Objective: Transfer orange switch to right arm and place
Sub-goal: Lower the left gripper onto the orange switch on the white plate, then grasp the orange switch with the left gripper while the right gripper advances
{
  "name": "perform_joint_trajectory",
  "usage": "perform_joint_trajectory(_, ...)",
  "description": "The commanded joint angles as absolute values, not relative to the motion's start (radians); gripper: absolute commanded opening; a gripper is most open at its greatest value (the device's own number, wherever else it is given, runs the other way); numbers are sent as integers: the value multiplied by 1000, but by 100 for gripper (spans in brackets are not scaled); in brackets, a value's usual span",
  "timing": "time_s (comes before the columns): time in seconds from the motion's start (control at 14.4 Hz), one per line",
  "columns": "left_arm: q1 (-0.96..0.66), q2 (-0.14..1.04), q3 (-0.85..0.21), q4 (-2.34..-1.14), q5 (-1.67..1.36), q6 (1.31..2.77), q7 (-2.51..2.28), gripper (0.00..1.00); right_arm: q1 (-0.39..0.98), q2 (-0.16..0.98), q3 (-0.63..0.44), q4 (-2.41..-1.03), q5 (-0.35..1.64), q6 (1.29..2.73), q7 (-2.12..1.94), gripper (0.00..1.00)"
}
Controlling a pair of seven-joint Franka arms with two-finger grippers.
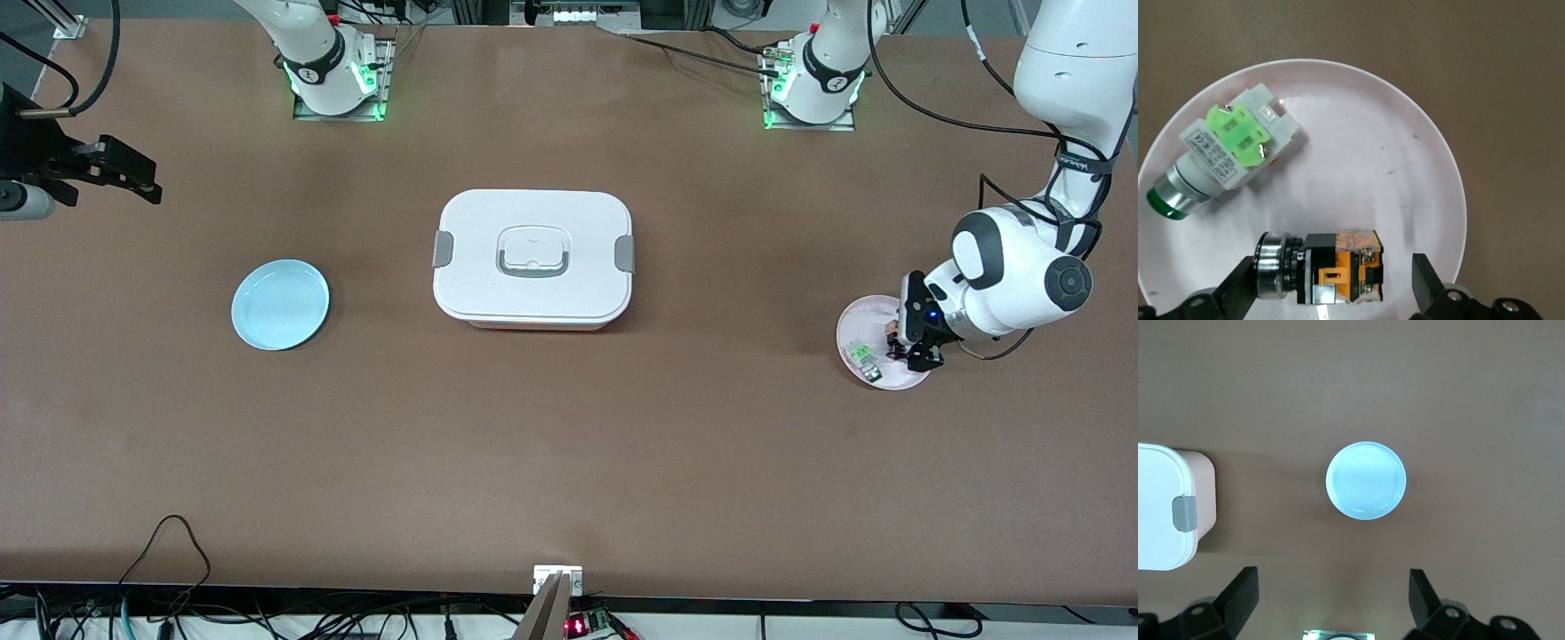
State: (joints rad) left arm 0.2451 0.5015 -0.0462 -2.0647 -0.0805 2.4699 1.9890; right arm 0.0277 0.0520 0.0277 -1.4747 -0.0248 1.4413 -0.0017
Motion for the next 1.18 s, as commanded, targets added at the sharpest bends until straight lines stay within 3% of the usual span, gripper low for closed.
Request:
perform_joint_trajectory(0.0,247,491,-52,-2083,-109,2508,2010,100,23,48,35,-1526,3,1436,-14,100)
perform_joint_trajectory(0.35,244,503,-52,-2083,-146,2531,2010,100,25,66,34,-1574,92,1439,-31,100)
perform_joint_trajectory(0.42,242,503,-52,-2083,-144,2531,2014,83,25,74,34,-1574,101,1442,-31,100)
perform_joint_trajectory(0.48,241,503,-52,-2083,-144,2531,2019,35,25,83,35,-1574,107,1443,-31,100)
perform_joint_trajectory(0.55,241,503,-52,-2083,-144,2531,2017,1,25,90,35,-1574,123,1445,-31,100)
perform_joint_trajectory(0.97,250,442,-55,-2066,-251,2461,2005,0,25,115,35,-1575,190,1462,-31,100)
perform_joint_trajectory(1.11,250,416,-86,-2043,-386,2355,1999,0,26,118,35,-1575,201,1462,-25,100)
